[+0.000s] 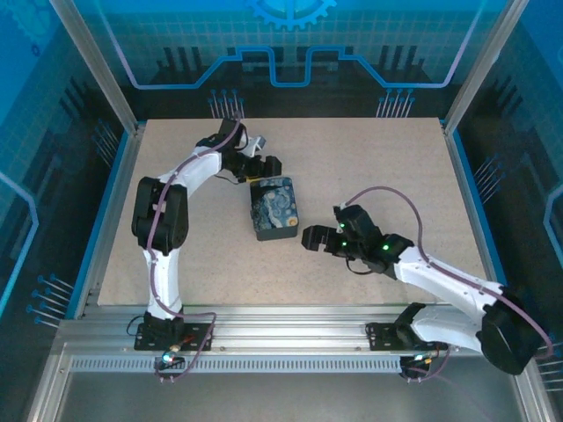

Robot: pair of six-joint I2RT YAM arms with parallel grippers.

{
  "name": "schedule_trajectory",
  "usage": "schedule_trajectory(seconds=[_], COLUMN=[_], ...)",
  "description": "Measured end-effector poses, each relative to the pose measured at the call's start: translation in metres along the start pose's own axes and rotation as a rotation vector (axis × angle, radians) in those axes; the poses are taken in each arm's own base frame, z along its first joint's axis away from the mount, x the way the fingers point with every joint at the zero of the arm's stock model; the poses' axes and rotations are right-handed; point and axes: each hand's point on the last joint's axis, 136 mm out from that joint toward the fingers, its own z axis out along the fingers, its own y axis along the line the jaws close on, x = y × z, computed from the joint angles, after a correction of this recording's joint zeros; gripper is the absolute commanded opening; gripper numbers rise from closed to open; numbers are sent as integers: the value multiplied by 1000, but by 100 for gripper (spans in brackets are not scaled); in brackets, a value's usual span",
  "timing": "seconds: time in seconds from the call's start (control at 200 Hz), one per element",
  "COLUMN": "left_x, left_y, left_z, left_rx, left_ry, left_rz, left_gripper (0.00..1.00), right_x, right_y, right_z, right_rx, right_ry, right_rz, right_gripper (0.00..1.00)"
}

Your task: Unlock the padlock with the key

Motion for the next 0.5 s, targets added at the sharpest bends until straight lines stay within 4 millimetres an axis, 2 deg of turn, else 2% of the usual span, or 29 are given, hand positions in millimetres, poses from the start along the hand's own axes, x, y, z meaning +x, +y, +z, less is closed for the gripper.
schedule_trajectory(seconds=[0.12,0.22,0.35,0.5], left_x=[9,19,33,46], left_y=[-1,-2,-2,0], left_z=[-1,-4,-7,-8], left_rx=[11,18,22,18], left_ry=[14,29,48,65], left_rz=[3,-5,-18,-30], left_gripper=[90,88,87,85], right_x=[16,23,22,15], right_y=[5,10,22,36], right_z=[22,40,61,76], right_rx=[0,-14,-61,-115], right_ry=[55,88,102,96], right_rz=[-3,14,56,98], right_gripper=[100,95,89,84])
